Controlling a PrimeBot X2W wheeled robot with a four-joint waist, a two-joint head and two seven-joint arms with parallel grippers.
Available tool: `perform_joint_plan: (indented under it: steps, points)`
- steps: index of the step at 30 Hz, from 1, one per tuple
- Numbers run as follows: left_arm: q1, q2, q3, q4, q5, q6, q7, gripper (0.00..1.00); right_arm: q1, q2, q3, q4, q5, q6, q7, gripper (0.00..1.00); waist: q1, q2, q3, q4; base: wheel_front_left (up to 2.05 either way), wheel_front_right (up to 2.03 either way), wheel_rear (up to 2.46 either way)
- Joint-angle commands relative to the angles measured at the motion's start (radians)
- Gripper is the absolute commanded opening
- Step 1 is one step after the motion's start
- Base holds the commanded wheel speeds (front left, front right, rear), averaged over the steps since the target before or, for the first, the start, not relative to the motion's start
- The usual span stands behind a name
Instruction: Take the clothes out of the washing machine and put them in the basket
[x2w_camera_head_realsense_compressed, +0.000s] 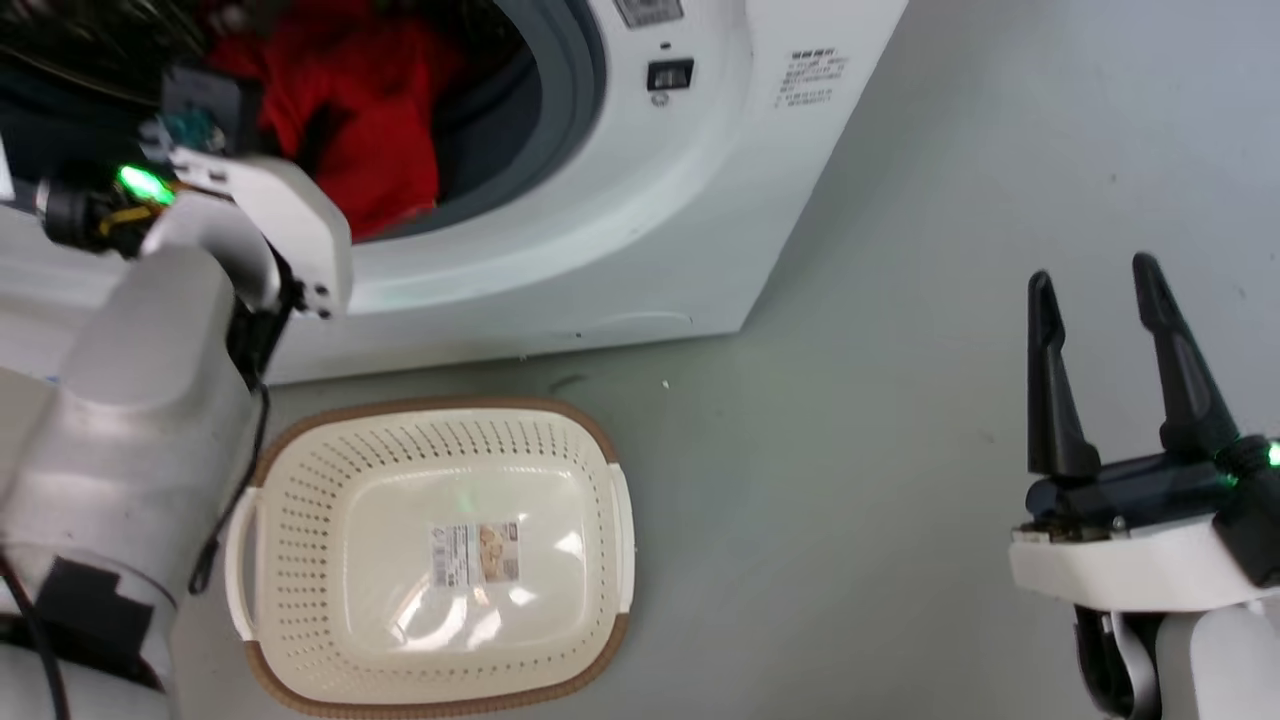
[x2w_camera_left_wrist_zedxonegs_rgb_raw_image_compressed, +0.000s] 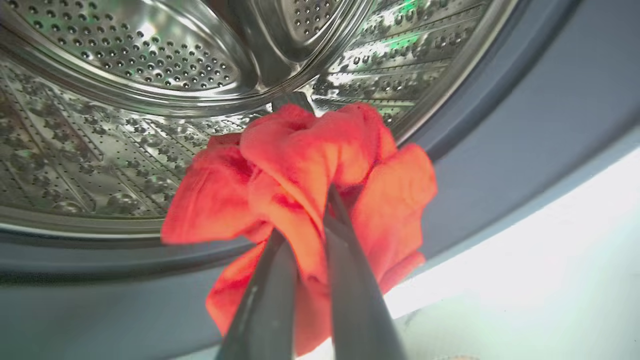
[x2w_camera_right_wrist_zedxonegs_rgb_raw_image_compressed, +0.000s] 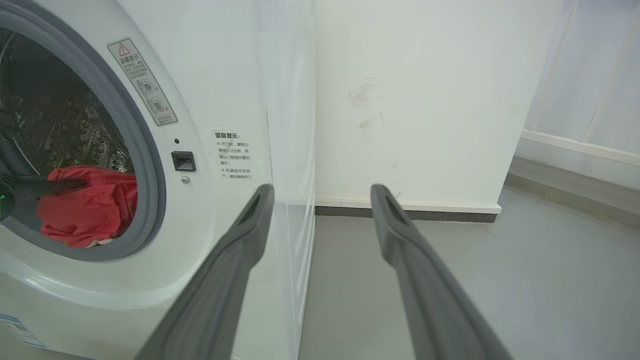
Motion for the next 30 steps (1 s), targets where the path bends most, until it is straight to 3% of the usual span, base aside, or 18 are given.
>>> perform_joint_plan:
  steps: [1,13,22,30]
  points:
    - [0.049,-0.009,-0.011,-0.022,-0.020,0.002,-0.023,0.00,0.028,0.001,0.001,0.009,-0.009,-0.001,-0.002,1.00,0.0002,0.0000,-0.085,0.033,0.00,0.00,0.00]
    - [0.300,0.009,-0.043,-0.203,-0.059,0.021,-0.107,0.00,0.143,0.001,0.010,0.043,-0.020,-0.001,-0.002,1.00,0.0002,0.0000,-0.267,0.070,0.00,0.00,0.00]
    - [0.545,0.057,-0.069,-0.484,-0.068,0.112,-0.078,0.00,0.210,0.001,0.003,0.047,-0.025,-0.001,-0.002,1.00,0.0002,0.0000,-0.344,0.097,0.00,0.00,0.00]
    - [0.719,0.110,-0.110,-0.689,-0.079,0.174,0.002,0.00,0.207,0.001,0.010,0.038,-0.028,-0.001,-0.002,1.00,0.0002,0.0000,-0.332,0.106,0.00,0.00,0.00]
